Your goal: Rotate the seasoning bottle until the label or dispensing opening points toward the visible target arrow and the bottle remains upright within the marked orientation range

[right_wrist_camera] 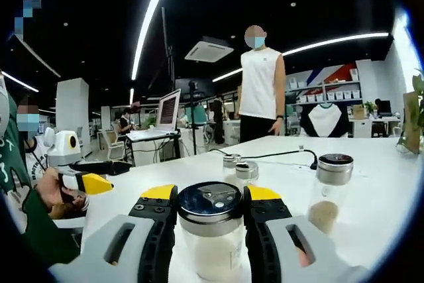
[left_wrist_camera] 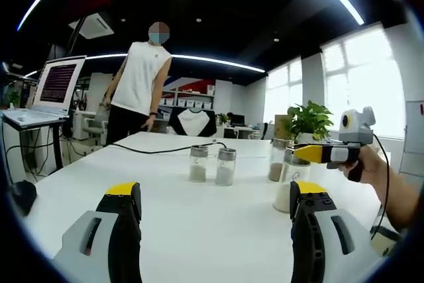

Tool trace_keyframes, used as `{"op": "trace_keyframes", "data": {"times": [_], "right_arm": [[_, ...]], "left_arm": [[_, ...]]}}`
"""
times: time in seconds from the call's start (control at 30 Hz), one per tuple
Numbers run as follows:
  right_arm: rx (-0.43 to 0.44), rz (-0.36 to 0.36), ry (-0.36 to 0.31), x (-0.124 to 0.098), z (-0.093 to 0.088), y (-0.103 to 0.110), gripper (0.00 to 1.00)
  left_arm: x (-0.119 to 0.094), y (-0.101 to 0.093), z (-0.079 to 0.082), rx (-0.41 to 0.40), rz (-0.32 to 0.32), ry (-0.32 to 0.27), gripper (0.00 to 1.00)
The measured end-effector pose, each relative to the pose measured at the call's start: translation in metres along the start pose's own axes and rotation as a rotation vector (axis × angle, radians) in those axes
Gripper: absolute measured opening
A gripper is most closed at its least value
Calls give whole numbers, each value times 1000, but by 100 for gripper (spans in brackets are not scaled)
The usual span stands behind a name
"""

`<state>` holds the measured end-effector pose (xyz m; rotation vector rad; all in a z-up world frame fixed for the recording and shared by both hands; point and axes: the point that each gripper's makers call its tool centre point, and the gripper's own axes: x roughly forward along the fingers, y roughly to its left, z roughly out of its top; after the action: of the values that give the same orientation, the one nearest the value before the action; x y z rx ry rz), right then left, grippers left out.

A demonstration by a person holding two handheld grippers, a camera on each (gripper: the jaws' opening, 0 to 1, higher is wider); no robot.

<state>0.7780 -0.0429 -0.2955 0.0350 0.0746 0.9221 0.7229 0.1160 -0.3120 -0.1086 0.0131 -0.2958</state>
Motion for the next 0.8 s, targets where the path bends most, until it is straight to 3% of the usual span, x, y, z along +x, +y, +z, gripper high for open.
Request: {"op": "trace_keyframes", "data": {"times": [0.5, 0.63, 0.8], "right_arm": [[10, -15, 8, 1, 0, -2, 39], [7, -36, -9, -1, 5, -8, 58], [-5, 8, -25, -6, 19, -10, 58]], "left_arm": [[2, -2, -2, -2, -8, 12, 98], [1, -2, -1, -2, -6, 8, 98], [2, -1, 0, -3, -1, 6, 98]]}}
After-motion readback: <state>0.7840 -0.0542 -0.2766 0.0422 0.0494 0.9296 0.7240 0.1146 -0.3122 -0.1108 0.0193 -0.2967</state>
